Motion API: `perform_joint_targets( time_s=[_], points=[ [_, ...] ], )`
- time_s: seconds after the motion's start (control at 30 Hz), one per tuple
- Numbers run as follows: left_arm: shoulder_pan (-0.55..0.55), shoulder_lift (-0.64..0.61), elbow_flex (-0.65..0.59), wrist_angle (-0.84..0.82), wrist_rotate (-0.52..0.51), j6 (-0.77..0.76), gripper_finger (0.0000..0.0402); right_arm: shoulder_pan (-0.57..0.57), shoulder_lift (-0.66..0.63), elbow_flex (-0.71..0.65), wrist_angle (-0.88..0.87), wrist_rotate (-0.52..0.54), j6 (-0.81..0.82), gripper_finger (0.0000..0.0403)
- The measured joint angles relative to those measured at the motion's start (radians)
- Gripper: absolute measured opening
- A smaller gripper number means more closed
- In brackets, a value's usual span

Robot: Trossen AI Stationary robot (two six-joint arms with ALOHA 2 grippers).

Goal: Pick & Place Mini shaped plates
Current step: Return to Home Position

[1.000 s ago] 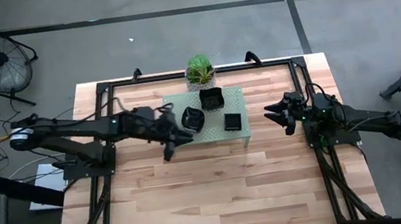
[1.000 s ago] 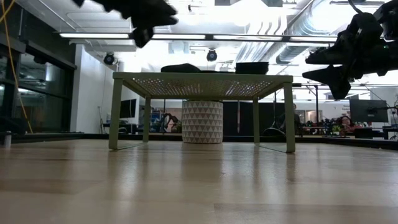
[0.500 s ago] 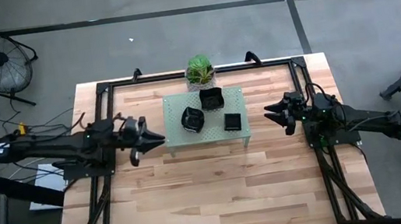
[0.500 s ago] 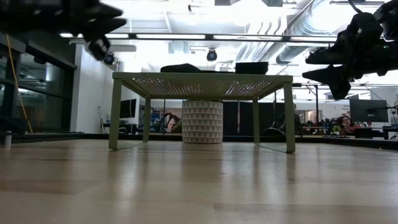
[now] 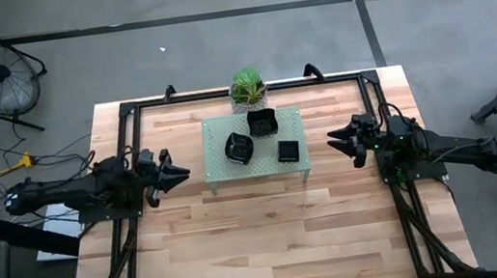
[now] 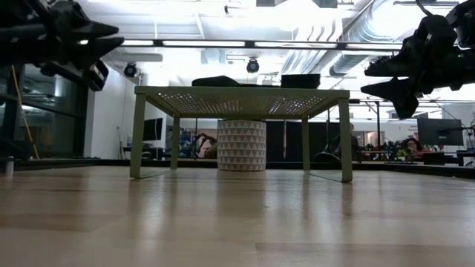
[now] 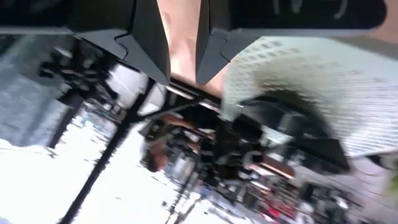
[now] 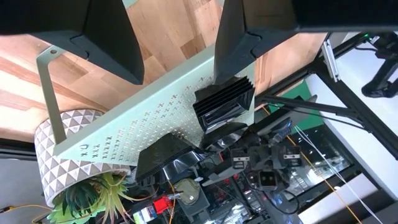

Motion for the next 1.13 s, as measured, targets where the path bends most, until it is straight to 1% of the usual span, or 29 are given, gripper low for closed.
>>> perform_joint_targets(
  time_s=[0.17,0.23,0.37,0.6,0.7,0.83,1.13],
  points=[
    [0.092,-0.044,-0.026,-0.011,-0.005,0.0,0.0074,0.0,0.0,0.0,0.0,0.0,0.0,0.0189],
    [0.109,-0.053,-0.033,-0.007,-0.007,0.0,0.0074,0.0,0.0,0.0,0.0,0.0,0.0,0.0189],
    [0.11,-0.071,-0.036,-0.049,-0.007,0.0,0.0074,0.0,0.0,0.0,0.0,0.0,0.0,0.019],
    [0.11,-0.132,-0.037,-0.269,-0.007,0.0,0.0074,0.0,0.0,0.0,0.0,0.0,0.0,0.019],
    [0.11,-0.146,-0.038,-0.266,-0.029,0.0,0.0074,0.0,0.0,0.0,0.0,0.0,0.0,0.0189],
    [0.11,-0.169,-0.038,-0.269,-0.03,-0.001,0.0074,0.0,0.0,0.0,0.0,0.0,0.0,0.019],
    [0.11,-0.169,-0.039,-0.27,-0.031,-0.001,0.0074,0.0,0.0,0.0,0.0,0.0,0.0,0.0189]
  ],
)
